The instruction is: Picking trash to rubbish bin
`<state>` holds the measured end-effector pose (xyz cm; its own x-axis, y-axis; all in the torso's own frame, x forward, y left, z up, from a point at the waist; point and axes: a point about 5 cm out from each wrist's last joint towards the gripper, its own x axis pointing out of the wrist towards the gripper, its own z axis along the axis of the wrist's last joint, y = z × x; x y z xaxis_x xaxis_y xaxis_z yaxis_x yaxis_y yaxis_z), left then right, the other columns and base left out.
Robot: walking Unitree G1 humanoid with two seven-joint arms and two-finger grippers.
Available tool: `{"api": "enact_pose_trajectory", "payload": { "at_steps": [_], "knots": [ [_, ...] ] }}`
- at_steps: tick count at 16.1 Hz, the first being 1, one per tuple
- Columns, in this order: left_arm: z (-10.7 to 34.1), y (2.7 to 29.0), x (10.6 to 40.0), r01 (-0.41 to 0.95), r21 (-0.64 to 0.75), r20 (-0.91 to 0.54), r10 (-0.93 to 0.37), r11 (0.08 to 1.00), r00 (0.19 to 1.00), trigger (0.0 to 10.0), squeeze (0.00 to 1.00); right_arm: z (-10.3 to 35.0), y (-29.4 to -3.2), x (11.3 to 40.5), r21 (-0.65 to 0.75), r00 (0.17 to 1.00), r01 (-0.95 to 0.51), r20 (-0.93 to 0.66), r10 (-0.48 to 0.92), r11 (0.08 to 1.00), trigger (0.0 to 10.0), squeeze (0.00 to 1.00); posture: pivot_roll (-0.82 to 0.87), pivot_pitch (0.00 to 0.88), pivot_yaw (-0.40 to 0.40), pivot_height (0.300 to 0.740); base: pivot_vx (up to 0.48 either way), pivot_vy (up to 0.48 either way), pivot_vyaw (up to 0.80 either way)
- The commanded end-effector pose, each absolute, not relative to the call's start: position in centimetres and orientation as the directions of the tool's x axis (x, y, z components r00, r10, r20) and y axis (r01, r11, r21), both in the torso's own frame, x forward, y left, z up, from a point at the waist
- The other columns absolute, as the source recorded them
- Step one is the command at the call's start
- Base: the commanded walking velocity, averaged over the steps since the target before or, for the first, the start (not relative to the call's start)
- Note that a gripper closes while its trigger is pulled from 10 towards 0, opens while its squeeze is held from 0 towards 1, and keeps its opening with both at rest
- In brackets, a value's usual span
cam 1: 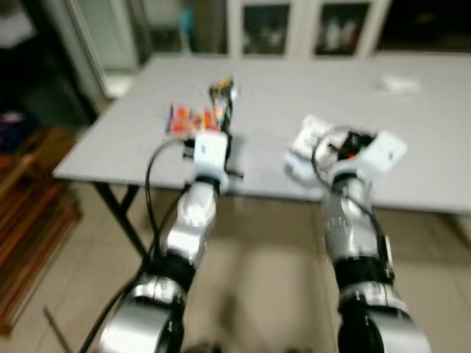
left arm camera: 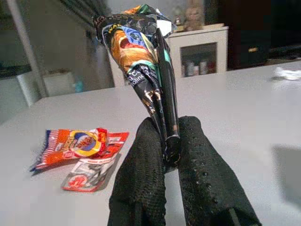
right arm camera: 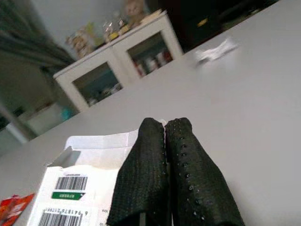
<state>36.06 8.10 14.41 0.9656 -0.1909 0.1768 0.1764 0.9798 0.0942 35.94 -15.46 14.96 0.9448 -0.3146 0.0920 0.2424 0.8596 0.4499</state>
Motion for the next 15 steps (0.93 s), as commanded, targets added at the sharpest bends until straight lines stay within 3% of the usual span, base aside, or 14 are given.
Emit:
{"api": "enact_pose_trajectory", "payload": {
  "at_steps": [1,15],
  "knots": [
    [14.54,8.29,36.11,0.166,0.089,0.182,-0.179,0.982,0.967,10.0,0.0,15.46,-15.36,36.06,0.449,0.945,0.232,0.107,-0.31,0.863,10.0,0.0,0.02,0.0,0.074,0.74,-0.259,0.0,0.0],
    [14.54,8.42,36.17,0.16,0.094,0.177,-0.175,0.983,0.968,10.0,0.0,15.44,-15.33,36.14,0.451,0.948,0.23,0.099,-0.304,0.863,10.0,0.0,0.02,0.0,0.071,0.74,-0.254,0.0,0.0]
  ]
}}
